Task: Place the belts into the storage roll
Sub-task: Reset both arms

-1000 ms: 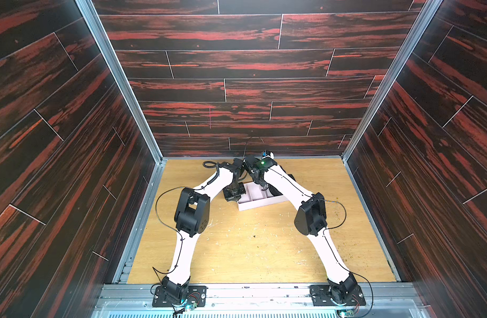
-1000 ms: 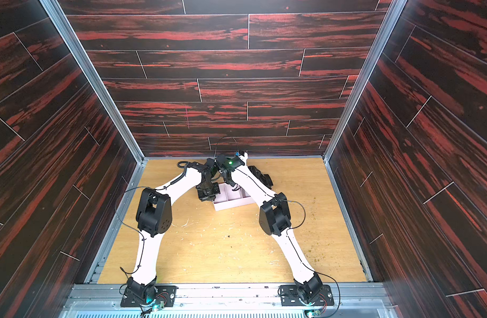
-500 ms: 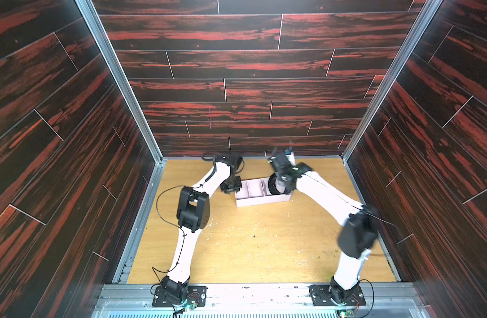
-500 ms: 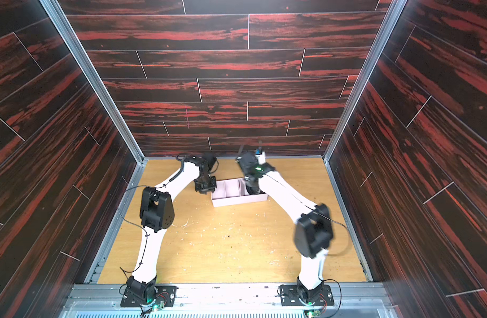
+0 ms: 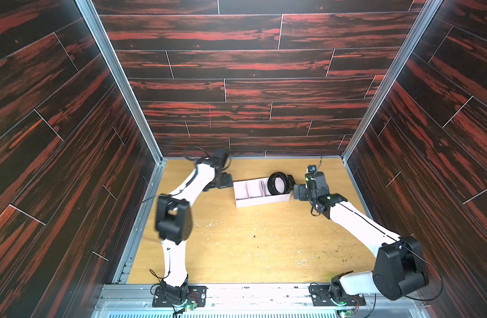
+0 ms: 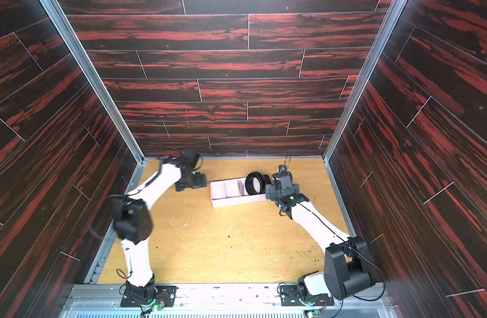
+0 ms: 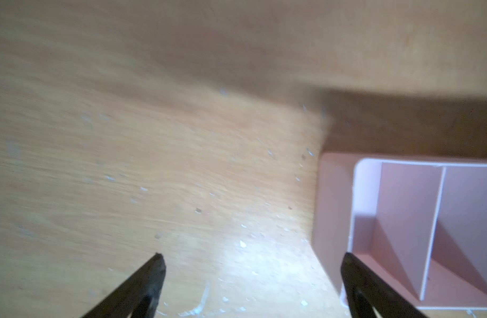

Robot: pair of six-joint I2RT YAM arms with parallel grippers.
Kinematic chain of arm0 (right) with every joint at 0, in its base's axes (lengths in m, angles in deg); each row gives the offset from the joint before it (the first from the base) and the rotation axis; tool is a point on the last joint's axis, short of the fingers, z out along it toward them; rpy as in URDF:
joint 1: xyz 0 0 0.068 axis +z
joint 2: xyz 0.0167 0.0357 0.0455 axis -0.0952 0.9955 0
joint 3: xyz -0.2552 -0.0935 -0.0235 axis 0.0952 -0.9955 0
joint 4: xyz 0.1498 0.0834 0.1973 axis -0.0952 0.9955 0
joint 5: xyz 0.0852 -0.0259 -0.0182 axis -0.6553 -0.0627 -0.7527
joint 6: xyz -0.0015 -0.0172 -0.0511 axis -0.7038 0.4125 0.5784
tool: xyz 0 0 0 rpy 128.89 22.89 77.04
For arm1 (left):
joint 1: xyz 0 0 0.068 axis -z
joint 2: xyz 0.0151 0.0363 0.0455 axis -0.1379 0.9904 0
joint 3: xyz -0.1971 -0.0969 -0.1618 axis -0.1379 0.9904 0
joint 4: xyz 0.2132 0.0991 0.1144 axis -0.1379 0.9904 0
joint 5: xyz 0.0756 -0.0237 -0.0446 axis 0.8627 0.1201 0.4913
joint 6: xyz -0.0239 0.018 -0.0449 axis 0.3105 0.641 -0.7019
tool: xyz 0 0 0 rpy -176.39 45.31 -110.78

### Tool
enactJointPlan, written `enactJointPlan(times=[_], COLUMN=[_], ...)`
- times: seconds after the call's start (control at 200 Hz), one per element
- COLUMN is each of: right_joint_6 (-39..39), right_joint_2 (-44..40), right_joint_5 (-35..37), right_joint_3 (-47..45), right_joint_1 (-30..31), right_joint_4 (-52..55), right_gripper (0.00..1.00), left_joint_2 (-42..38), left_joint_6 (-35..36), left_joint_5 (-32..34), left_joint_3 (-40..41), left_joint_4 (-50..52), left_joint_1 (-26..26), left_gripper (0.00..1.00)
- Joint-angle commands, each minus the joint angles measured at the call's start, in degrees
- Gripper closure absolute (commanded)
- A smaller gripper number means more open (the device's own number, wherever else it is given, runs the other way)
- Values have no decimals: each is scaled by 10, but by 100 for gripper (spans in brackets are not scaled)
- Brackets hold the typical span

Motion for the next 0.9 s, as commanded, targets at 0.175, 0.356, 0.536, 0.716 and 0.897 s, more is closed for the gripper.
enactJointPlan(times=[0.175, 0.356, 0.536, 0.716, 0.897], right_joint_6=[58, 85, 135, 129, 141], right_joint_2=[-73, -77, -62, -47, 29], right_joint_5=[9, 37, 78, 44, 42], right_joint_3=[-230, -279, -335, -372, -408], right_joint_1=[-56, -74, -93, -115, -118], right_joint_4=[-364, -454, -581, -663, -833], right_gripper=[1, 1, 1, 1, 1], left_joint_2=[-162, -257, -278, -230, -251], left_joint_6=[104, 195, 247, 244, 246], left_joint_5=[71, 138, 136, 144, 184], left_joint_3=[211, 382, 524, 590, 650], left_joint_4=[-241, -418, -598, -704, -809], left_joint_1=[-72, -83, -88, -91, -95], left_gripper=[0, 0, 0, 0, 0])
